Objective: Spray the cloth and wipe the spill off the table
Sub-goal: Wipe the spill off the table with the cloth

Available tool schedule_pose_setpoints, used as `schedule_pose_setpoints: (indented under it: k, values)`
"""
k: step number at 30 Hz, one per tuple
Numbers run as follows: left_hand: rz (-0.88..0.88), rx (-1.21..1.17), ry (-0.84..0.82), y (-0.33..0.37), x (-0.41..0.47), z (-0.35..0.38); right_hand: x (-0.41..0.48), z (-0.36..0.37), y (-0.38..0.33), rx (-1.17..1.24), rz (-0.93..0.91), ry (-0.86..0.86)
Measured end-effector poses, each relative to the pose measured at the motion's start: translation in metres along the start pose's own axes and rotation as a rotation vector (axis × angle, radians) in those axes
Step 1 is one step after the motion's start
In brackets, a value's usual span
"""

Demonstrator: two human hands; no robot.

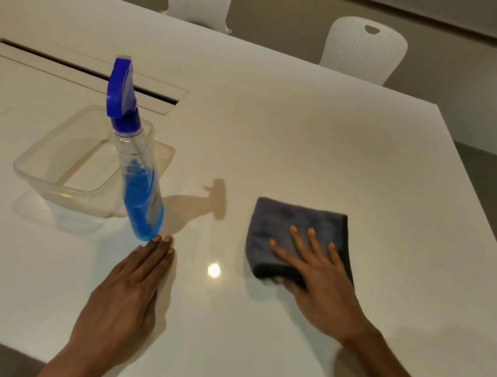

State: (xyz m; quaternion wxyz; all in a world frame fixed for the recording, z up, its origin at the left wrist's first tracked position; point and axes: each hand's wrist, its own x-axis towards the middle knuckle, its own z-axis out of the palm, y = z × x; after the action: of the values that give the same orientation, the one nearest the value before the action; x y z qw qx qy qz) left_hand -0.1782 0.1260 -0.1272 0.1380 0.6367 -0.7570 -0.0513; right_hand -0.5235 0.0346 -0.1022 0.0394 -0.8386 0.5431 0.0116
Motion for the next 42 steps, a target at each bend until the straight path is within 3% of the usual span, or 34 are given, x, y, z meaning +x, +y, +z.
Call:
schedule_pose_setpoints:
  k: [3, 6, 10, 14, 19, 25, 29, 31, 35, 38, 42]
  values:
    - [0.001, -0.010, 0.000, 0.000, -0.001, 0.004, 0.040, -0.001, -0.018, 0.026, 0.058, -0.024]
    - [-0.024, -0.040, 0.013, -0.002, 0.001, 0.005, 0.048, -0.002, -0.056, 0.064, -0.019, -0.040]
    - [-0.067, -0.071, 0.007, -0.004, 0.001, 0.008, -0.002, 0.005, -0.090, 0.018, -0.216, -0.002]
    - [-0.079, -0.031, -0.024, -0.012, 0.003, 0.012, -0.077, 0.005, -0.087, -0.035, -0.279, 0.011]
    - [-0.051, 0.001, -0.021, -0.013, 0.002, 0.013, -0.138, 0.004, -0.034, -0.061, -0.100, -0.021]
    - [-0.047, -0.003, 0.004, -0.011, 0.001, 0.011, -0.149, -0.001, 0.061, -0.017, 0.312, -0.016]
    - [-0.040, 0.023, 0.020, -0.010, 0.002, 0.012, -0.139, -0.004, 0.052, -0.043, 0.433, -0.014]
    - [-0.042, 0.030, 0.027, -0.008, 0.003, 0.010, -0.137, -0.002, 0.022, -0.055, 0.378, -0.028]
    - [-0.053, 0.019, 0.051, -0.002, 0.002, 0.007, -0.154, 0.018, -0.040, -0.206, 0.003, 0.066]
    - [-0.059, 0.013, 0.057, -0.001, 0.001, 0.006, -0.164, 0.023, -0.038, -0.308, -0.190, 0.061]
    - [-0.067, 0.034, 0.049, -0.004, 0.001, 0.008, -0.152, 0.016, 0.015, -0.173, -0.032, 0.013]
